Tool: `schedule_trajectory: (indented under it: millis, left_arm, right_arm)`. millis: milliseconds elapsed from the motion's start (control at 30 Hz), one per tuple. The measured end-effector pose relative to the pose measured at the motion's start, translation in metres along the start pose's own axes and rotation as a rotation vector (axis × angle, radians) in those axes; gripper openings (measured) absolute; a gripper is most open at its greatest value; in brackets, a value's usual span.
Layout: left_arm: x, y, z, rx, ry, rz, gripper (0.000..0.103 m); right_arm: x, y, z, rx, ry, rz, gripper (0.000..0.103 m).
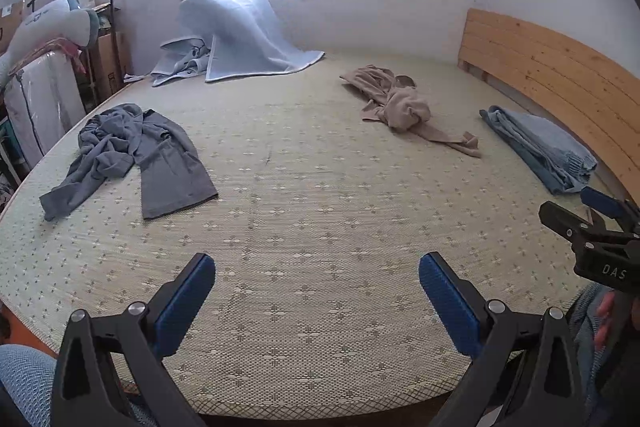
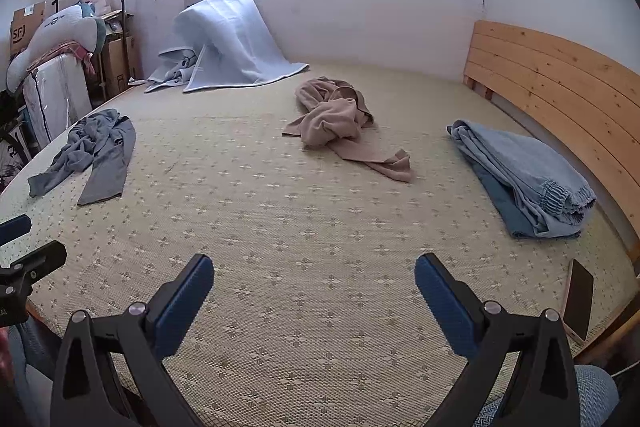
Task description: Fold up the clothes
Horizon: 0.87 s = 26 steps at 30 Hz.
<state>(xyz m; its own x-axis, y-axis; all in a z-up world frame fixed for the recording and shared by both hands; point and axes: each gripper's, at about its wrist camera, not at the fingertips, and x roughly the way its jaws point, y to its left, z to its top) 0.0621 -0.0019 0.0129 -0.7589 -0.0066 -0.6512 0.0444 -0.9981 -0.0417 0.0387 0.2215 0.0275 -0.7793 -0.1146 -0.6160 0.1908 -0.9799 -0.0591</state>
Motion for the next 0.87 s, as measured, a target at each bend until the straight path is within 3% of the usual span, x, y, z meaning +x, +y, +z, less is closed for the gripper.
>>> schedule_trajectory:
  millis: [867]
  left_arm:
    - [-0.0039, 0.0034, 0.0014, -0.029, -0.024, -0.015, 0.103]
  right_arm:
    - [0.0014, -0.0018, 0.0015, 0.003, 0.001, -0.002, 0.103]
